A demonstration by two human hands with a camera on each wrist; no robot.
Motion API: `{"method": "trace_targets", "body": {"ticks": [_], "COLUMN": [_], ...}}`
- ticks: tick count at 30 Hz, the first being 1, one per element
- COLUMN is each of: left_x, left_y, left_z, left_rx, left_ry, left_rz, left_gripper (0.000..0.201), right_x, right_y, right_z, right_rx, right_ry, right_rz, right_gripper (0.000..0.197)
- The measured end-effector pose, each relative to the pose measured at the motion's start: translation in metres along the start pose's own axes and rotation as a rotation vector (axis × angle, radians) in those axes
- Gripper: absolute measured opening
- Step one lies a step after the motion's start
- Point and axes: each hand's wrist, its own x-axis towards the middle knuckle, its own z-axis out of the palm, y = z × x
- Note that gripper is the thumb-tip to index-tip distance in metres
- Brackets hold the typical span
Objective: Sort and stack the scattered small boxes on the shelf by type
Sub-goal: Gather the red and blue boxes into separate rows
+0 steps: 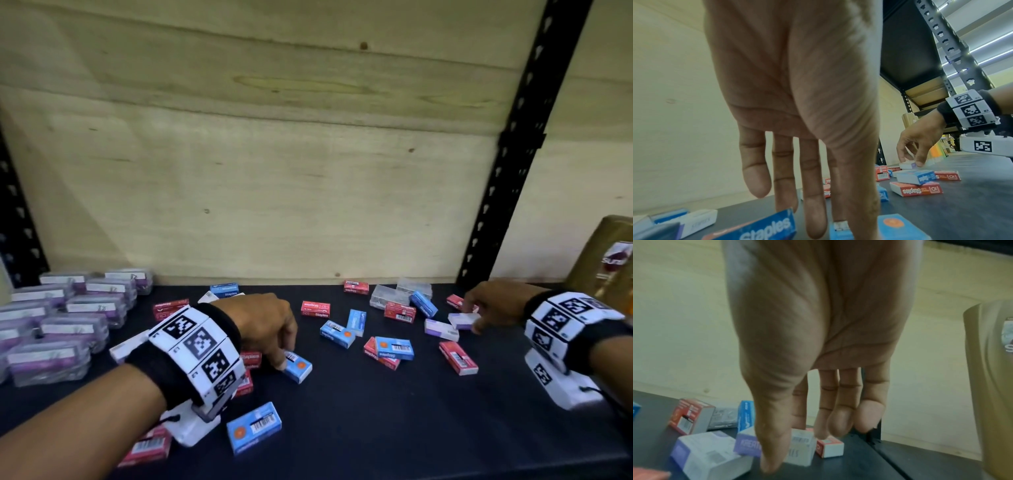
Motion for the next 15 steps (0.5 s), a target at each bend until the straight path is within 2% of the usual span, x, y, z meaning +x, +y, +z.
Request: {"method": "trace_targets", "body": {"ticks": [2, 7, 11, 15], "left_x": [-0.001, -0.003, -0.002, -0.002], "left_y": [0.000, 0.000, 0.000, 0.002], "left_z": [0.000, 0.002, 0.001, 0.000], "left_rx": [-0.006, 0.006, 0.000, 0.007], "left_ry": [0.000, 0.008, -0.008, -0.019], "left_rz": [0.001, 0.003, -0.009, -0.011], "left_gripper": [0.026, 0.026, 0.025, 0.027], "right_x": [0.002, 0.001, -0.002, -0.013], "right_y": [0.000, -0.010, -0.022, -0.047], "right_z": [0.003, 0.001, -0.012, -0.030], "right_rx": [0.010, -0.019, 0.047, 0.095], "right_ry": [-0.008, -0.032, 0.018, 0.070], "right_rz": [0.026, 0.036, -0.006, -0.142], "right_gripper": [0.025, 0.024, 0.024, 0.023]}}
